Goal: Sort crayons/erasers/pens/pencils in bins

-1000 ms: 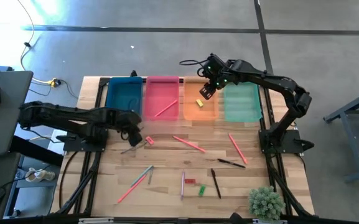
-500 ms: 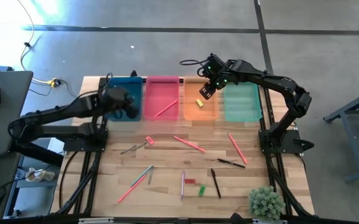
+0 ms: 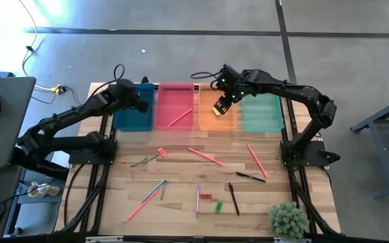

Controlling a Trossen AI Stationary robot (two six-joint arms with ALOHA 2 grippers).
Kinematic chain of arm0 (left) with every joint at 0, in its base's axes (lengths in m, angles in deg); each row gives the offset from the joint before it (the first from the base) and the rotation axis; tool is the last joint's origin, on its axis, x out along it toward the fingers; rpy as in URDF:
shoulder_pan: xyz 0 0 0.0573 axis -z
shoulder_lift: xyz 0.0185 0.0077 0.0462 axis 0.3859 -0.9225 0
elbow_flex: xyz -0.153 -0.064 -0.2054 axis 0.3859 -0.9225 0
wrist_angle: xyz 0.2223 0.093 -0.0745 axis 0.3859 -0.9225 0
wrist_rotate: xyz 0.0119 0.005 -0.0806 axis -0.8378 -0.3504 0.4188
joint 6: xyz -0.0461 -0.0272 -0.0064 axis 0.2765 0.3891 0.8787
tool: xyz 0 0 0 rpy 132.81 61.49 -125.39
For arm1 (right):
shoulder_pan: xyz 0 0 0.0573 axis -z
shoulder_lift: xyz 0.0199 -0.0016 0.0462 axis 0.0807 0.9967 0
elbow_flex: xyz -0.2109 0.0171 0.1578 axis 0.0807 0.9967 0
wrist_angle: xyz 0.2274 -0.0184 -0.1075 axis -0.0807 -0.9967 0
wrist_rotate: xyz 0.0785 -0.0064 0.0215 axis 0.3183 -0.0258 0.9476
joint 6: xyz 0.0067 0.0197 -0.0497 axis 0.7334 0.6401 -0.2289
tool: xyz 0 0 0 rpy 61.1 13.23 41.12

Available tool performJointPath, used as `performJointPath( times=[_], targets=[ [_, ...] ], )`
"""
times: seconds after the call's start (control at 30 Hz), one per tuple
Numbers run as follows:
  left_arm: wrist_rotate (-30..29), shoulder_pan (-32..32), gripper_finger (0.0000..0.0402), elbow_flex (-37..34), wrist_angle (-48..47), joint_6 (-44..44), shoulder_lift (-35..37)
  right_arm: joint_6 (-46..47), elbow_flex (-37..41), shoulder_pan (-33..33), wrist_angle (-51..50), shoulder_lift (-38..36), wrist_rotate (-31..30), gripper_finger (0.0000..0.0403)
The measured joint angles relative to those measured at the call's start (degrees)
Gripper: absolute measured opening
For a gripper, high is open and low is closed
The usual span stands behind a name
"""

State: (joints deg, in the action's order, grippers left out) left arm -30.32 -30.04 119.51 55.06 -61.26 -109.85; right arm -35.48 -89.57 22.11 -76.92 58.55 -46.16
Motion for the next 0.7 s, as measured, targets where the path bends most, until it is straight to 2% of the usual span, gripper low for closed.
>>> performJointPath(
  times=[0.37,0.7],
  targets=[
    [0.27,-0.54,0.0005,3.61,-0.29,-1.33,-11.61,5.72,0.0,-4.91,-0.67,0.0,-1.43,0.0156],
    [0.53,-0.9,0.0005,5.32,-0.23,-1.33,-19.67,8.79,0.0,-10.67,-7.58,0.0,-4.3,0.0156]
  ],
)
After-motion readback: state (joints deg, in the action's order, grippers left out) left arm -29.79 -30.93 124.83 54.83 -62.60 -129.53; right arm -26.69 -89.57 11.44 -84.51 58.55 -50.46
